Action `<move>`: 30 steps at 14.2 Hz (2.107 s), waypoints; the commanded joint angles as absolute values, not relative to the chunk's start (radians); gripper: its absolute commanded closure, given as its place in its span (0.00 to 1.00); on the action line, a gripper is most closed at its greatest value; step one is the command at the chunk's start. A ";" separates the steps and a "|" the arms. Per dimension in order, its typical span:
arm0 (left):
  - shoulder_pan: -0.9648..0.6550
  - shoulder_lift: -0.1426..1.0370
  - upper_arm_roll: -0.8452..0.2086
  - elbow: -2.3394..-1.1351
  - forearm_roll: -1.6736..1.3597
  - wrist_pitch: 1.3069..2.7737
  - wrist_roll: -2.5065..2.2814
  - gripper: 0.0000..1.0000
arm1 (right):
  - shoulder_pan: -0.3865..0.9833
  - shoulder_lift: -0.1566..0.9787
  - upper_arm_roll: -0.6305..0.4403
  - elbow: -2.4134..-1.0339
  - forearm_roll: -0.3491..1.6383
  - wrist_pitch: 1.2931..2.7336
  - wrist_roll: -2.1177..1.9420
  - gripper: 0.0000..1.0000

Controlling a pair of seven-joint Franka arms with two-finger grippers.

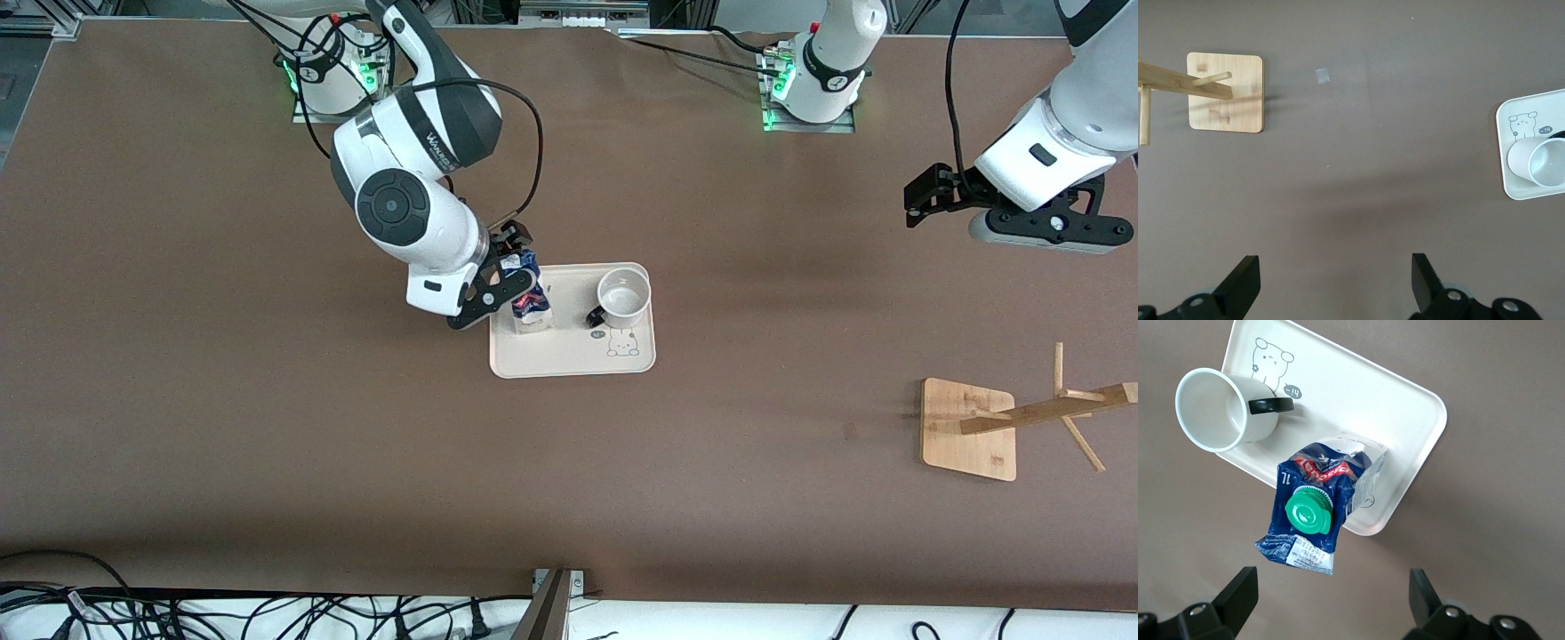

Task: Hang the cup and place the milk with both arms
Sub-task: 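Reach the right gripper toward the milk carton on the tray, then close the right gripper on the milk carton's top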

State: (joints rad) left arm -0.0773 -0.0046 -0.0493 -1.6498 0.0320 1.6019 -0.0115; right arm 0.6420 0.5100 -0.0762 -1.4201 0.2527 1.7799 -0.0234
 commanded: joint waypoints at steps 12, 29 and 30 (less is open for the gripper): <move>-0.075 0.000 -0.072 -1.629 0.031 1.580 -0.003 0.00 | 0.704 0.572 -0.084 -1.413 0.279 1.875 0.149 0.00; -0.066 -0.003 -0.075 -1.631 0.031 1.577 0.009 0.00 | 0.692 0.604 -0.084 -1.414 0.302 1.927 0.138 0.55; -0.061 -0.005 -0.071 -1.632 0.029 1.575 0.009 0.00 | 0.692 0.606 -0.086 -1.414 0.302 1.927 0.137 0.59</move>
State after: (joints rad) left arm -0.0756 -0.0046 -0.0757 -1.6498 0.0320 1.5962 -0.0114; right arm 0.6938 0.6039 -0.0823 -1.4198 0.2788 1.9189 0.1547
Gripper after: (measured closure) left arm 0.000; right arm 0.211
